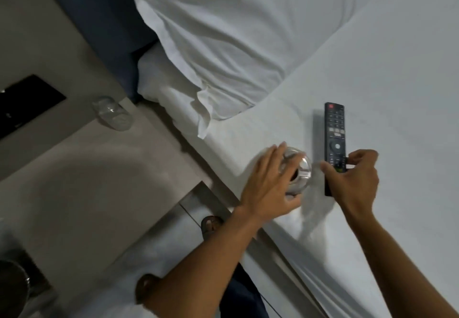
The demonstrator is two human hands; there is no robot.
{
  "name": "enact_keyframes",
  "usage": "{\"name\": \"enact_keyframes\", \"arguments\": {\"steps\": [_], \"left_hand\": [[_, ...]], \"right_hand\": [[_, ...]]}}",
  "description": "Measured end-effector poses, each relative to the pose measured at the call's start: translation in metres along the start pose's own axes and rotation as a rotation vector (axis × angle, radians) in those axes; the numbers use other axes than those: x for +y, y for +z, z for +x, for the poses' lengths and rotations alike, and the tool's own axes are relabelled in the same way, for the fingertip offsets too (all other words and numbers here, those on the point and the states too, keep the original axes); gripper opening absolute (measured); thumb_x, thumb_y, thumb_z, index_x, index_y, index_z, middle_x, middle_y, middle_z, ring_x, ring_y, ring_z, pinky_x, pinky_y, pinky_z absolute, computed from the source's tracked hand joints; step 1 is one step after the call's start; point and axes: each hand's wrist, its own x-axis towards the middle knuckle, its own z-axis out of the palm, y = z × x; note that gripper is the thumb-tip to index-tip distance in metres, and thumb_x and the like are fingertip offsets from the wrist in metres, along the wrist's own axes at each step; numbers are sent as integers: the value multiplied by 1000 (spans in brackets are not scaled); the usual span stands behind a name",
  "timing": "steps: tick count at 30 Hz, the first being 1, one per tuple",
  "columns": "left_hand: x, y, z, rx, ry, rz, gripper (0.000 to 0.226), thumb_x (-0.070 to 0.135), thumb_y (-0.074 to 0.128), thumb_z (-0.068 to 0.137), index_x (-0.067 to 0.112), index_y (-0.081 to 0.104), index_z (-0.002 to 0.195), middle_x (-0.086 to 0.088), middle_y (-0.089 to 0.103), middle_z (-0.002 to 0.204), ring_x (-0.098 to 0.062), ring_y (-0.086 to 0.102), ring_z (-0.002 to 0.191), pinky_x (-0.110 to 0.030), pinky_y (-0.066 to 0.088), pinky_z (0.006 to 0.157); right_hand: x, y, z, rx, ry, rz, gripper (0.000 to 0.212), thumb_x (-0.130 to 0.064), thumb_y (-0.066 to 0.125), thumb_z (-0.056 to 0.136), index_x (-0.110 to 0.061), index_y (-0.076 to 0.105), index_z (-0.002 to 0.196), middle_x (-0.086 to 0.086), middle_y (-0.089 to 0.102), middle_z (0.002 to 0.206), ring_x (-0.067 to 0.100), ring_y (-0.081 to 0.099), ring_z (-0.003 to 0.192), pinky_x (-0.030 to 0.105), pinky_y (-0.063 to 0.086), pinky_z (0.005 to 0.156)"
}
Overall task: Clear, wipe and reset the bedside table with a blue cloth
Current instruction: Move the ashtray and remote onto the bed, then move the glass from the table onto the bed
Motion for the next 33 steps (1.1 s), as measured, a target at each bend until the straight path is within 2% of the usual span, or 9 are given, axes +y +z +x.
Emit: {"name": "enact_keyframes", "arguments": {"steps": [6, 8, 10, 13, 18, 21, 25, 29, 33], "left_hand": [[13, 41, 32, -120, 57, 118, 83, 51, 73, 70, 19, 43, 141, -19, 34, 154, -38, 29, 143, -51, 31, 114], [6, 36, 27, -109, 25, 134, 86, 63, 64, 75, 22, 38, 145, -15, 26, 160, -33, 20, 148, -50, 19, 120], [-7, 17, 17, -35, -37, 67, 75, 64, 54, 82, 25, 40, 144, -10, 27, 160, -27, 20, 149, -47, 14, 121], [-45, -22, -8, 209, -88, 94, 40, 38, 60, 87, 23, 62, 124, -6, 55, 139, -23, 49, 130, -48, 34, 107], [-138, -88, -71, 282, -287, 436, 36, 17, 60, 78, 28, 67, 112, -1, 64, 123, -21, 58, 116, -47, 33, 100], [-201, -125, -89, 181, -467, 621, 36, 24, 60, 80, 28, 63, 115, -1, 63, 121, -22, 55, 115, -45, 32, 98], [-265, -167, -79, 120, -697, 615, 46, 37, 48, 82, 18, 61, 122, -12, 61, 122, -34, 57, 111, -45, 42, 92], [-310, -191, -42, -4, -818, 518, 67, 30, 64, 85, 22, 36, 145, -13, 27, 157, -35, 35, 137, -49, 32, 107], [-351, -193, -10, -160, -761, 606, 79, 30, 70, 82, 28, 27, 149, -12, 14, 162, -39, 32, 139, -52, 36, 107]], "right_hand": [[30, 6, 43, -120, 43, -139, 58, -41, 80, 70, -12, 45, 107, 16, 65, 103, 37, 61, 96, 40, 49, 76], [26, 10, 44, -73, 0, -209, 58, -43, 75, 76, -8, 47, 112, 23, 61, 110, 43, 55, 104, 48, 48, 82], [8, 17, 38, 22, -79, -231, 48, -38, 66, 86, -3, 49, 115, 27, 55, 114, 44, 49, 107, 49, 42, 87], [-41, 41, 10, 17, -348, -50, 27, -23, 62, 91, -5, 55, 110, 18, 58, 107, 35, 52, 99, 44, 41, 87], [-126, 124, -57, -321, -710, 138, 20, -9, 61, 84, -9, 56, 104, 10, 57, 99, 27, 52, 92, 37, 44, 79], [-173, 180, -80, -630, -763, 58, 36, -12, 61, 80, -12, 53, 114, 11, 54, 112, 27, 49, 103, 38, 47, 84], [-234, 250, -88, -980, -727, -138, 49, -18, 63, 82, -14, 43, 127, 14, 47, 124, 33, 45, 118, 40, 45, 92], [-260, 290, -82, -1041, -717, -286, 51, -22, 64, 84, -13, 42, 130, 16, 48, 128, 34, 44, 123, 42, 44, 98], [-255, 300, -73, -1020, -757, -273, 51, -22, 62, 85, -13, 41, 131, 16, 48, 128, 34, 44, 121, 43, 45, 95]]}}
